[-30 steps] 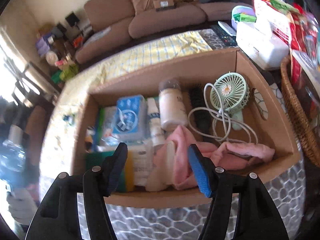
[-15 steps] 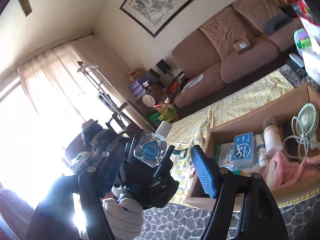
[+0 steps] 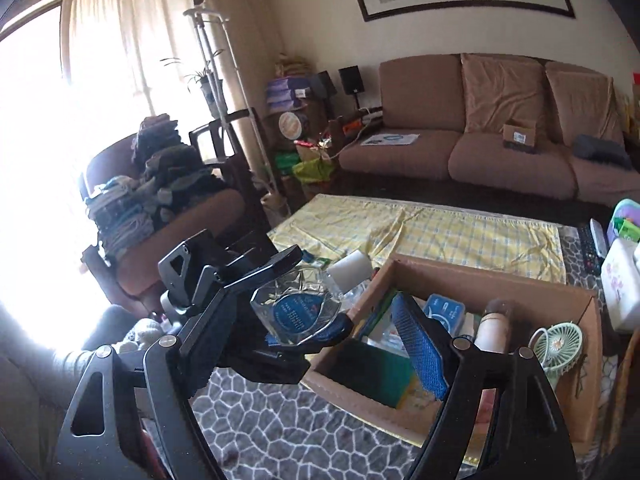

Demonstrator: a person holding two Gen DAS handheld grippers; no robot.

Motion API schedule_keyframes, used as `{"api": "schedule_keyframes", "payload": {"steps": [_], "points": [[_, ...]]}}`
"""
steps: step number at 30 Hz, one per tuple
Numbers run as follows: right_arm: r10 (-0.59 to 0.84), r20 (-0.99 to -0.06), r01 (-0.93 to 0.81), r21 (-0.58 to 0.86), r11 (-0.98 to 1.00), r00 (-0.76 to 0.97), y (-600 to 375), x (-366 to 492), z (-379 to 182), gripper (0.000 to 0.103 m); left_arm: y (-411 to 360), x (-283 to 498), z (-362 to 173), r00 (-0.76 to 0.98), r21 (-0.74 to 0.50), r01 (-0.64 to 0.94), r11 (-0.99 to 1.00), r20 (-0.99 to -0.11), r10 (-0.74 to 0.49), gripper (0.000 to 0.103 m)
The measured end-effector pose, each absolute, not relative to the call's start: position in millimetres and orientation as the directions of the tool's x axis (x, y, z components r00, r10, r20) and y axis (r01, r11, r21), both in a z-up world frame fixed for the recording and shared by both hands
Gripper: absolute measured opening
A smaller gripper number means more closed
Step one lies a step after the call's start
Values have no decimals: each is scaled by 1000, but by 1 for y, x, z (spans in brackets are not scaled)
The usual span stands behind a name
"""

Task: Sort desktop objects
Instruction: 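Lift the clear glass bottle with the left gripper toward the right gripper, then grasp the glass bottle with the right gripper while the left gripper releases it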

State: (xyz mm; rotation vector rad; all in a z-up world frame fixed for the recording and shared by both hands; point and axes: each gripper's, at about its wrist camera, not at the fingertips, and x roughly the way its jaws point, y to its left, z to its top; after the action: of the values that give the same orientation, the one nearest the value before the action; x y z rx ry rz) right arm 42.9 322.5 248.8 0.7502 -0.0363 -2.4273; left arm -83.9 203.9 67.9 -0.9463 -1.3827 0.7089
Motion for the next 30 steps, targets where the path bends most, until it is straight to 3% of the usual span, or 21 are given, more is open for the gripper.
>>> {"api": "schedule_keyframes", "payload": {"steps": [5, 7, 11, 16, 21, 23, 24, 29, 30], "points": [[-351, -593, 567, -222, -793, -724, 281, 52, 254, 86, 201, -84, 64, 117, -892, 135, 432, 447, 887, 31], [-338, -622, 622, -317, -716, -706, 267, 56, 250, 86, 201, -84, 63, 126, -895, 134, 426, 442, 888, 31], [-355, -687, 671, -260, -695, -634, 270, 40, 245, 84, 200, -83, 61, 137, -899, 136, 417, 434, 890, 31], [-431, -686, 683, -134, -718, -587, 284, 34, 255, 83, 197, -83, 61, 151, -899, 131, 418, 435, 888, 31], [-429, -708, 696, -123, -707, -561, 284, 29, 255, 82, 197, -81, 67, 174, -902, 120, 415, 431, 886, 31], [-422, -736, 714, -117, -690, -529, 281, 28, 252, 71, 197, -81, 67, 177, -901, 119, 418, 433, 884, 31], [-419, -746, 720, -115, -684, -517, 280, 27, 250, 56, 196, -81, 68, 175, -903, 118, 413, 429, 886, 30], [-405, -765, 724, -114, -680, -501, 282, 23, 247, 56, 193, -85, 67, 165, -915, 116, 386, 401, 901, 31], [-391, -776, 719, -114, -686, -496, 283, 20, 246, 56, 191, -87, 65, 158, -928, 114, 355, 369, 916, 39]]}}
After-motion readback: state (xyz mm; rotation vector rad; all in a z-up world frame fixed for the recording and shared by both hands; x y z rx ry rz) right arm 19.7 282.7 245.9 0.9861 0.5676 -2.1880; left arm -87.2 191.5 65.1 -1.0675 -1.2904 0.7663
